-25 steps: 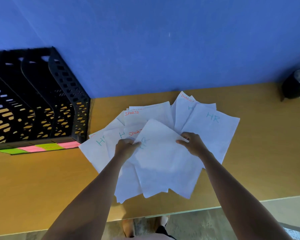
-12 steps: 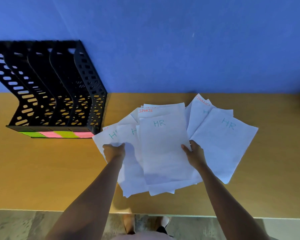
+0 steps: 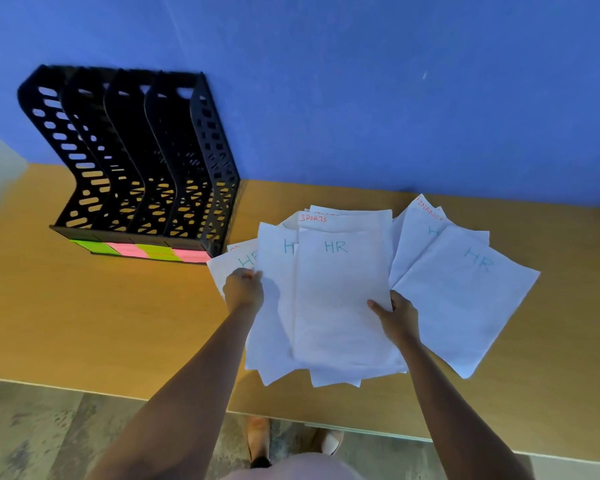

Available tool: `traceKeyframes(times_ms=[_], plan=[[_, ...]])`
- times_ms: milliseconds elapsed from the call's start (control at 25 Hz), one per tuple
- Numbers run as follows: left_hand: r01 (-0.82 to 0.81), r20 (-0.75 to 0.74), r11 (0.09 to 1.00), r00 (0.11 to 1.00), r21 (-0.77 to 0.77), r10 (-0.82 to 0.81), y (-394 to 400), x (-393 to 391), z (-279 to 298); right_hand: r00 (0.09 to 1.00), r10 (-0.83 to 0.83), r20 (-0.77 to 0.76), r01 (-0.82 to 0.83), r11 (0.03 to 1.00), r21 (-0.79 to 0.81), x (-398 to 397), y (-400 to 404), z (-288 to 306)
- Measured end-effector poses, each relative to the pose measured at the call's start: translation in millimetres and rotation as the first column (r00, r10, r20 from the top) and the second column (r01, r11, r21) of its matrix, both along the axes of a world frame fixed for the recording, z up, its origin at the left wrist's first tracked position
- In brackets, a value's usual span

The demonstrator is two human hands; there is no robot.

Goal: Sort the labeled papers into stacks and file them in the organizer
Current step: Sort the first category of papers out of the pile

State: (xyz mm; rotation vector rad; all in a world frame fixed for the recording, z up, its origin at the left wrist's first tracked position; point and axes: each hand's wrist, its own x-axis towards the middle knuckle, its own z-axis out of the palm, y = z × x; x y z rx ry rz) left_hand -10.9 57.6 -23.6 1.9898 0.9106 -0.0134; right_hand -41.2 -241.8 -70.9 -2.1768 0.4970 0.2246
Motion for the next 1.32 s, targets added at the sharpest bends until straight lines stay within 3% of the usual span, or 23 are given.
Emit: traceKeyframes(times_ms=[120, 280, 400, 560, 640, 800, 920, 1000, 1240, 1320], plan=[[-0.001, 0.211, 1.000, 0.978, 0.029, -0.005, 9.8, 10.0, 26.8, 1.000, -0.008, -0.014, 0.008, 1.000, 0.002, 1.2, 0.0, 0.9], [0.041, 0.452, 0.978, 0.883, 0.203, -0.130, 35.3, 32.3, 70.4, 0.999, -0.017, -0.029, 0.017, 1.000, 0.013, 1.8, -0.3, 2.8], [0.007, 0.531, 0.979, 0.839, 0.205, -0.117, 51.6, 50.0, 96.7, 0.999, -0.006, -0.044, 0.006, 1.000, 0.001, 4.4, -2.6, 3.0], [-0.088, 0.586, 0.992, 0.810, 0.093, 0.017, 63.9, 60.3, 106.6, 0.998, 0.002, -0.065, -0.002, 1.000, -0.004, 8.0, -5.2, 2.8], [-0.048, 0.600, 0.996, 0.800, 0.077, -0.008, 56.4, 54.6, 98.2, 0.997, -0.004, -0.072, 0.005, 1.000, 0.009, 8.4, -4.7, 2.1], [0.044, 0.495, 0.999, 0.867, 0.029, -0.053, 11.9, 30.1, 52.5, 0.992, -0.032, -0.123, 0.036, 0.999, 0.036, 11.7, -5.8, 3.3], [0.056, 0.344, 0.998, 0.937, 0.017, -0.059, -25.1, 9.0, 16.8, 0.962, -0.193, -0.192, 0.231, 0.953, 0.197, 14.6, -0.6, 11.5], [0.070, 0.261, 0.998, 0.963, 0.001, -0.068, -43.9, -1.1, 4.1, 0.961, -0.248, -0.125, 0.275, 0.914, 0.300, 16.4, 4.2, 11.5], [0.172, 0.147, 0.985, 0.975, -0.009, -0.169, -63.8, -8.6, -4.1, 0.988, -0.044, -0.149, 0.084, 0.960, 0.269, 7.2, -1.1, -4.6], [0.091, 0.098, 0.995, 0.991, -0.037, -0.087, -57.0, -12.0, -5.3, 0.994, -0.021, -0.109, 0.046, 0.972, 0.231, 4.1, -2.2, -8.4]])
